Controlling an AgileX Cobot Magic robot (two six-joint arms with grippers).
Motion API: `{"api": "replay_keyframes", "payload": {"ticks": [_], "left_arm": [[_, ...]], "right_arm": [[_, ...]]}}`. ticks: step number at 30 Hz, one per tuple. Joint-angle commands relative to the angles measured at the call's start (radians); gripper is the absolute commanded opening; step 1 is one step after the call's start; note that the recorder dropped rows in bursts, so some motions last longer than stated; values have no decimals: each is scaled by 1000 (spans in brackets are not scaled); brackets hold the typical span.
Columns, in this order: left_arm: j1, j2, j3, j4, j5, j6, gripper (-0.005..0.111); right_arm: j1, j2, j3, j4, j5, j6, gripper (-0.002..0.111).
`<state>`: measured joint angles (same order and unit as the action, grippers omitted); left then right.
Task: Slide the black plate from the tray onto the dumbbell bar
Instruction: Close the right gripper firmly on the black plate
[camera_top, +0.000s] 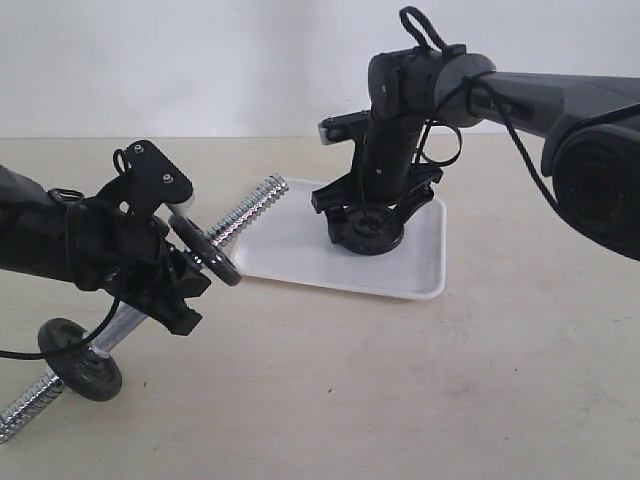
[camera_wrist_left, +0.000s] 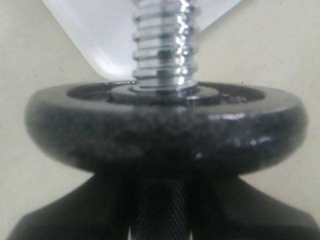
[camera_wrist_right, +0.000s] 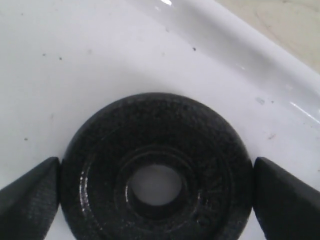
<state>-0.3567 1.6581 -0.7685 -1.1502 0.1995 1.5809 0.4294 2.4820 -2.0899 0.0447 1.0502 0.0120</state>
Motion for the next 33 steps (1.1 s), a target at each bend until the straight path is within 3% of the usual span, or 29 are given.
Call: {"api": "replay_keyframes", "payload": {"ticks": [1,10,13,16,18,33], "left_arm": [[0,-47,-30,-41,-21,2,4],[0,-47,-30,-41,-21,2,4],[0,-47,-30,-41,-21,2,4],[0,-47,-30,-41,-21,2,4],[0,-47,-30,-41,-21,2,4],[0,-47,-30,-41,-21,2,4]], "right_arm": [[-2,41,27,47,112,16,47],[-2,41,27,-2,169,14,48],[-2,41,27,-2,169,8,66],[-2,41,27,-2,167,3,93],[-2,41,27,-2,171,5,105],[-2,41,27,2,162,24,105]]}}
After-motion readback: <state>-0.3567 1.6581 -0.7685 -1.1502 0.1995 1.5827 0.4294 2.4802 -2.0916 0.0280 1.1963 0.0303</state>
